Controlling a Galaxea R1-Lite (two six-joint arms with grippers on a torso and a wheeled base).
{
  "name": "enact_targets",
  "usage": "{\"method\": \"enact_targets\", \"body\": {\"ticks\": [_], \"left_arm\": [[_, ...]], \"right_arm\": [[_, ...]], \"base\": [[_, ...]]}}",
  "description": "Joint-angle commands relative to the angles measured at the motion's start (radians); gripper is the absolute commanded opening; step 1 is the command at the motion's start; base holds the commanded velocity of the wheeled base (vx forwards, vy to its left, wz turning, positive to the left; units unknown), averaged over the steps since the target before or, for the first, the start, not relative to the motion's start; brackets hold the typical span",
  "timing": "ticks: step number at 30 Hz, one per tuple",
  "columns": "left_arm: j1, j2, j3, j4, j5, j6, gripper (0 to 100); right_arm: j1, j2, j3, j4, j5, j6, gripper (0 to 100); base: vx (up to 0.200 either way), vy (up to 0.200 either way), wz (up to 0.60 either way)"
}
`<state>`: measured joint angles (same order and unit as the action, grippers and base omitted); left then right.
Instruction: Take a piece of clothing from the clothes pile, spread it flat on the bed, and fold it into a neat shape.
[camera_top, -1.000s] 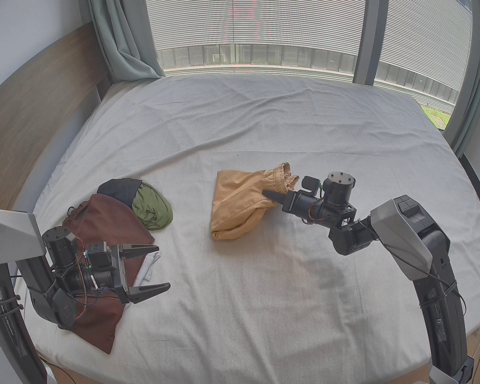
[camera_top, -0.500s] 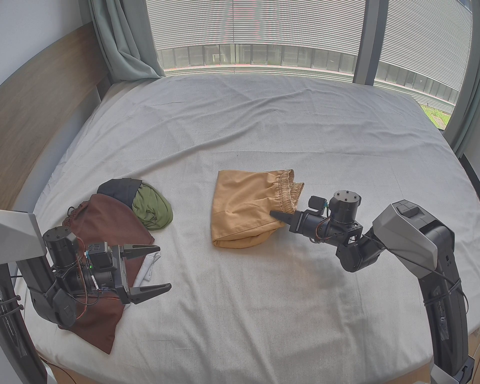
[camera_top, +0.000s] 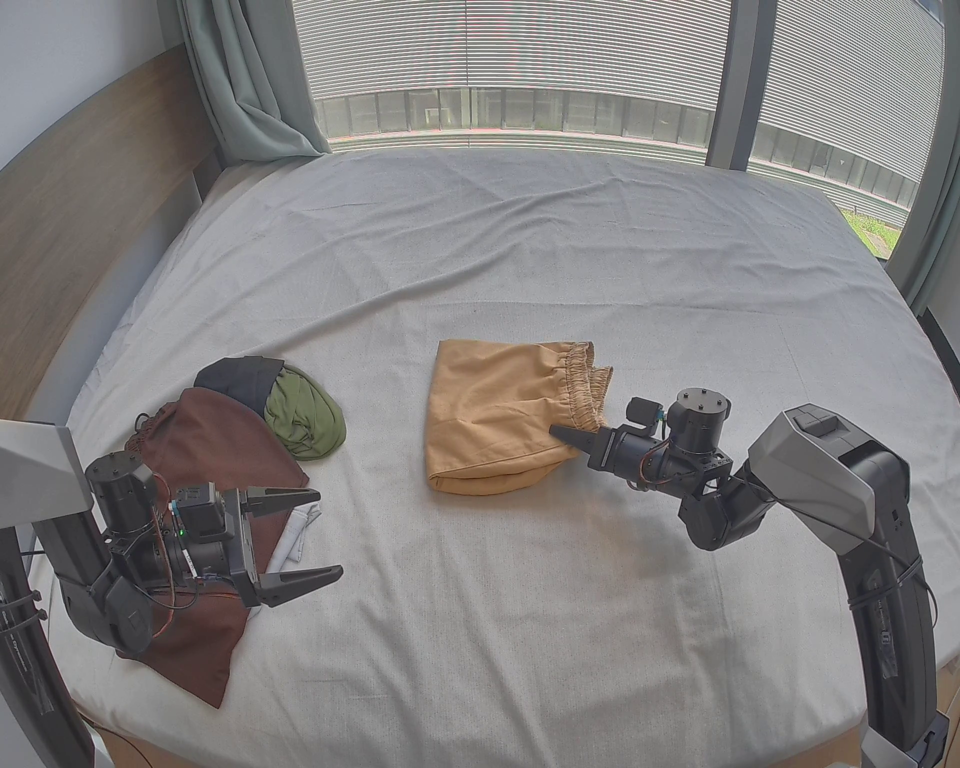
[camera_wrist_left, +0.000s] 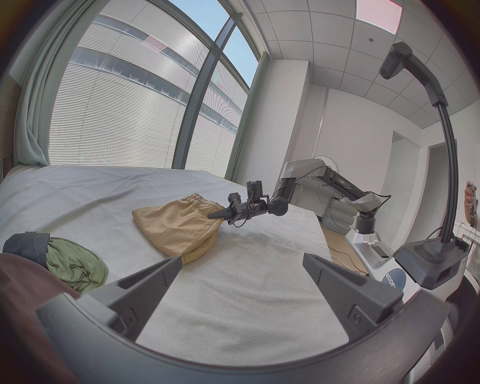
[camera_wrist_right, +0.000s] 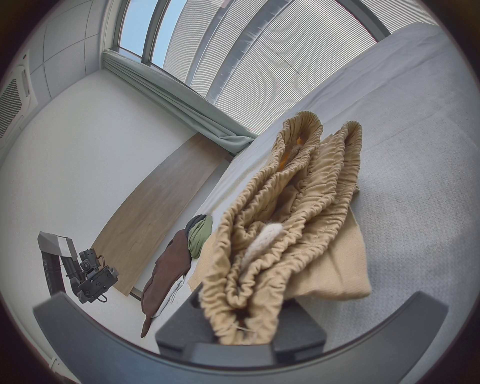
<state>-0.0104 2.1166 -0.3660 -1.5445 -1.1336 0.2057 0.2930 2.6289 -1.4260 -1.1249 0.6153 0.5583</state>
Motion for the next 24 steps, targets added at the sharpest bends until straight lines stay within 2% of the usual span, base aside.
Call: {"method": "enact_targets", "body": {"ticks": [1, 7, 8, 15, 21, 24], "left_arm": [[0.0, -0.001, -0.001, 0.0, 0.0, 0.0, 100], [0.0, -0.001, -0.002, 0.0, 0.0, 0.0, 100], [0.001, -0.001, -0.002, 0.0, 0.0, 0.0, 100], [0.0, -0.003, -0.004, 0.0, 0.0, 0.0, 100], [0.0, -0.004, -0.007, 0.0, 0.0, 0.0, 100], [0.0, -0.006, -0.007, 0.0, 0.0, 0.0, 100]], "right_arm": [[-0.002, 0.003, -0.001, 0.0, 0.0, 0.0, 0], [0.002, 0.003, 0.001, -0.001, 0.0, -0.001, 0], [0.003, 0.005, 0.001, -0.001, 0.0, -0.001, 100], [-0.002, -0.004, 0.067, -0.021, -0.005, -0.015, 100], [-0.017, -0.024, 0.202, -0.021, -0.003, -0.129, 100], [-0.018, -0.033, 0.251, -0.023, -0.003, -0.156, 100]], "base": [[0.0, 0.0, 0.0], [0.0, 0.0, 0.0], [0.0, 0.0, 0.0], [0.0, 0.0, 0.0], [0.0, 0.0, 0.0], [0.0, 0.0, 0.0]]}}
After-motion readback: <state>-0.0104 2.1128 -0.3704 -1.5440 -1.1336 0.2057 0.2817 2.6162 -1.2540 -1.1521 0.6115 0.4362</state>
